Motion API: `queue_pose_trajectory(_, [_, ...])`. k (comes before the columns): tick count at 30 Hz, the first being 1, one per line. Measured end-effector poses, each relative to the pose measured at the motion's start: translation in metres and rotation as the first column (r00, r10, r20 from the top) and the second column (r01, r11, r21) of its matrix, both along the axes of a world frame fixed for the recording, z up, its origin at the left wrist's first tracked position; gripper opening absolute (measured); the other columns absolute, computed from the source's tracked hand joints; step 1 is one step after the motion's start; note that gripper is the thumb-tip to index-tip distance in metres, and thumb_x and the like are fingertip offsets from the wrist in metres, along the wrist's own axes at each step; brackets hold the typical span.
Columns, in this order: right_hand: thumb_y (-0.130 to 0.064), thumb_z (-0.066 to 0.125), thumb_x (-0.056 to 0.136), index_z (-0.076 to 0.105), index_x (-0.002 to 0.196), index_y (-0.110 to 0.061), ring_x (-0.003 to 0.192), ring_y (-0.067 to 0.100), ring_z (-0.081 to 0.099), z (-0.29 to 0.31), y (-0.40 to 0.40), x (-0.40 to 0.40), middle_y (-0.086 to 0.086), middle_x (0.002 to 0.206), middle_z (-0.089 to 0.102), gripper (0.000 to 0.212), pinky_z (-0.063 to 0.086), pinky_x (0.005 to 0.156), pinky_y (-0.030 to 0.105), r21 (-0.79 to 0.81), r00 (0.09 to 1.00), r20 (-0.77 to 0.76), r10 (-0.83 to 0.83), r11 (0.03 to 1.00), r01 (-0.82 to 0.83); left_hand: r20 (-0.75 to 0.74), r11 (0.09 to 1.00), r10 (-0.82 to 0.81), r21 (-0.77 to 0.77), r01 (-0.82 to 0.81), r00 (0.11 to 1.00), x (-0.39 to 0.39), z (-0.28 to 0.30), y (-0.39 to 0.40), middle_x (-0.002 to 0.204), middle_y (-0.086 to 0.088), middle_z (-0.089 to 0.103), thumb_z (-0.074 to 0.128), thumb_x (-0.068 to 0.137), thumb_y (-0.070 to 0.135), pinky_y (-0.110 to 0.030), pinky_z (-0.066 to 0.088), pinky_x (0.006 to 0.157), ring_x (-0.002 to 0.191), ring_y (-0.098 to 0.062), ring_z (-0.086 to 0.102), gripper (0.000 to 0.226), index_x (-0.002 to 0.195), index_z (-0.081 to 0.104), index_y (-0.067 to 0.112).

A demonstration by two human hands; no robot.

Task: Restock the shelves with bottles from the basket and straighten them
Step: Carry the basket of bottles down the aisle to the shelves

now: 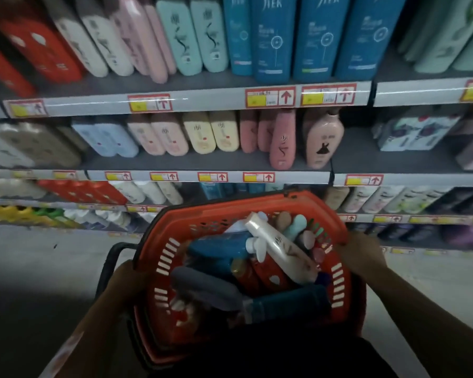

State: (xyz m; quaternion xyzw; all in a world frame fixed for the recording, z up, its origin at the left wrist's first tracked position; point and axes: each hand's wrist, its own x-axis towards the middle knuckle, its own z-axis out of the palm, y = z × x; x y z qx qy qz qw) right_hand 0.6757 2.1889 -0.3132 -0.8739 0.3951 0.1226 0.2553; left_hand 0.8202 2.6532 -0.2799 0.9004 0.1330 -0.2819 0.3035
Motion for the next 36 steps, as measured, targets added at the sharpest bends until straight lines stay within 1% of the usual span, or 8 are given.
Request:
queue_pose_trajectory(3, [-0.036, 0.06, 0.09, 0.065, 0.083, -0.013, 0.066, 0.022, 0.062, -0.008, 0.029, 0.008, 0.005, 0.076, 0.067, 0.024, 0.052, 0.065, 0.032, -0.004, 0.997, -0.007, -0.073, 0.997, 0.073, -0.026, 0.998, -0.056, -0.013, 0.056, 0.998, 0.028, -0.015, 0.023, 0.078, -0.004, 0.068, 0.074, 0.089, 0.031, -0.04, 0.057, 0.077, 0.078, -0.023, 0.068, 0.015, 0.085, 0.063, 0.023])
queue_pose_trajectory(5, [-0.037, 0.063, 0.09, 0.065, 0.085, -0.016, 0.063, 0.018, 0.06, -0.013, 0.058, 0.013, 0.001, 0.074, 0.065, 0.021, 0.047, 0.062, 0.029, -0.007, 0.99, -0.001, -0.138, 0.99, 0.138, -0.032, 0.995, -0.1, -0.016, 0.1, 0.994, 0.051, -0.029, 0.043, 0.082, -0.005, 0.07, 0.074, 0.089, 0.035, -0.045, 0.058, 0.084, 0.082, -0.027, 0.07, 0.023, 0.098, 0.068, 0.015])
queue_pose_trajectory(9, [-0.039, 0.066, 0.092, 0.061, 0.081, -0.016, 0.056, 0.007, 0.056, -0.039, 0.117, 0.026, -0.006, 0.065, 0.058, 0.026, 0.041, 0.054, 0.024, 0.049, 0.965, -0.077, -0.252, 0.965, 0.256, -0.057, 0.977, -0.202, -0.076, 0.198, 0.978, 0.111, -0.045, 0.078, 0.079, 0.001, 0.072, 0.078, 0.084, 0.038, -0.033, 0.056, 0.07, 0.077, -0.02, 0.071, 0.03, 0.105, 0.07, 0.018])
queue_pose_trajectory(17, [-0.039, 0.068, 0.091, 0.067, 0.085, -0.01, 0.063, 0.016, 0.065, -0.112, 0.195, 0.033, 0.003, 0.072, 0.066, 0.029, 0.054, 0.06, 0.029, 0.153, 0.91, -0.212, -0.357, 0.907, 0.392, -0.074, 0.967, -0.245, -0.085, 0.238, 0.967, 0.199, -0.093, 0.116, 0.094, 0.005, 0.078, 0.082, 0.059, 0.044, -0.047, 0.06, 0.085, 0.086, -0.02, 0.075, 0.053, 0.11, 0.073, 0.031])
queue_pose_trajectory(21, [-0.037, 0.066, 0.092, 0.068, 0.089, -0.009, 0.072, 0.022, 0.071, -0.162, 0.198, 0.051, 0.007, 0.081, 0.072, 0.028, 0.061, 0.073, 0.037, 0.23, 0.91, -0.216, -0.355, 0.887, 0.401, -0.173, 0.977, -0.208, -0.079, 0.197, 0.963, 0.2, -0.151, 0.128, 0.091, 0.0, 0.079, 0.085, 0.066, 0.044, -0.049, 0.061, 0.083, 0.083, -0.024, 0.076, 0.046, 0.106, 0.074, 0.024])
queue_pose_trajectory(29, [-0.04, 0.064, 0.09, 0.071, 0.094, -0.006, 0.077, 0.031, 0.069, -0.282, 0.189, 0.081, 0.015, 0.087, 0.073, 0.036, 0.06, 0.078, 0.042, 0.114, 0.94, -0.142, -0.311, 0.938, 0.328, -0.177, 0.988, -0.108, -0.128, 0.086, 0.978, 0.2, -0.295, 0.136, 0.094, -0.006, 0.078, 0.086, 0.06, 0.042, -0.051, 0.061, 0.082, 0.086, -0.03, 0.076, 0.057, 0.11, 0.074, 0.017])
queue_pose_trajectory(34, [-0.04, 0.064, 0.093, 0.063, 0.087, -0.017, 0.056, 0.007, 0.052, -0.354, 0.19, 0.087, -0.004, 0.066, 0.056, 0.024, 0.038, 0.053, 0.02, 0.097, 0.953, -0.078, -0.292, 0.949, 0.299, -0.107, 0.981, -0.078, -0.185, 0.057, 0.991, 0.199, -0.382, 0.132, 0.091, -0.008, 0.078, 0.085, 0.067, 0.034, -0.051, 0.061, 0.08, 0.083, -0.031, 0.076, 0.045, 0.107, 0.074, 0.016])
queue_pose_trajectory(36, [-0.04, 0.066, 0.092, 0.065, 0.083, -0.018, 0.06, 0.012, 0.06, -0.385, 0.19, 0.087, 0.002, 0.072, 0.063, 0.024, 0.048, 0.061, 0.025, 0.095, 0.954, -0.051, -0.295, 0.95, 0.299, -0.105, 0.979, -0.075, -0.198, 0.053, 0.992, 0.201, -0.409, 0.127, 0.089, -0.01, 0.078, 0.084, 0.074, 0.02, -0.045, 0.061, 0.075, 0.08, -0.031, 0.076, 0.028, 0.1, 0.074, 0.016])
